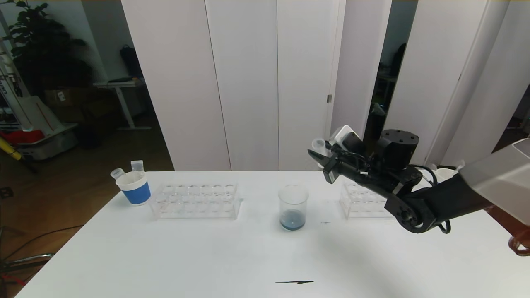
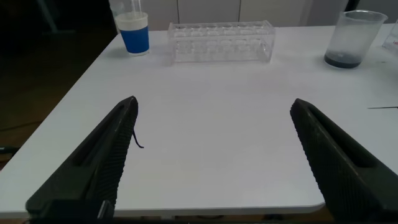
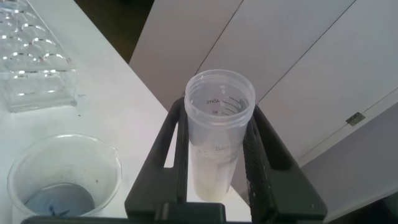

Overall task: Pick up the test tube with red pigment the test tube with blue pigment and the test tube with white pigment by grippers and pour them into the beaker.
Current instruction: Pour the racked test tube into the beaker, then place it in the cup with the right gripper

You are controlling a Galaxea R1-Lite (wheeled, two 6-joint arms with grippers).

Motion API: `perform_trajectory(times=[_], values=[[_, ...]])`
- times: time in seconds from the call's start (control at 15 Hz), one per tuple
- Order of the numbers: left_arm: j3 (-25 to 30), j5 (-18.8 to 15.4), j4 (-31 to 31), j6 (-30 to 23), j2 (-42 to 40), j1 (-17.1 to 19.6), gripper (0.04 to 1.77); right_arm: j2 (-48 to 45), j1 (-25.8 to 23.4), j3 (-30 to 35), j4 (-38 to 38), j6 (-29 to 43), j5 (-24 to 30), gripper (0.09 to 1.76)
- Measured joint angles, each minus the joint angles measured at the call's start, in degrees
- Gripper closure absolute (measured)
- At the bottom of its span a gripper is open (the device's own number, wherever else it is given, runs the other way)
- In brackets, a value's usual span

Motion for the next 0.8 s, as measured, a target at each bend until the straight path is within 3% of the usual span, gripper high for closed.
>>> perform_trajectory(times=[0.13, 0.33, 0.6, 0.8], values=[[0.0, 0.02, 0.02, 0.02, 0.0, 0.0, 0.06, 0.63, -0.02, 0.0, -0.3, -2.07, 0.96, 1.25], [0.0, 0.02, 0.0, 0.02, 0.0, 0.0, 0.06, 1.28, -0.1, -0.27, 0.13, -10.28, 7.8, 1.25], [0.0, 0.0, 0.02, 0.02, 0.0, 0.0, 0.06, 2.22, -0.16, -1.43, 0.41, -15.71, 8.98, 1.25], [0.0, 0.02, 0.02, 0.02, 0.0, 0.0, 0.06, 2.95, -0.18, -4.96, 5.1, -22.69, 10.73, 1.25]])
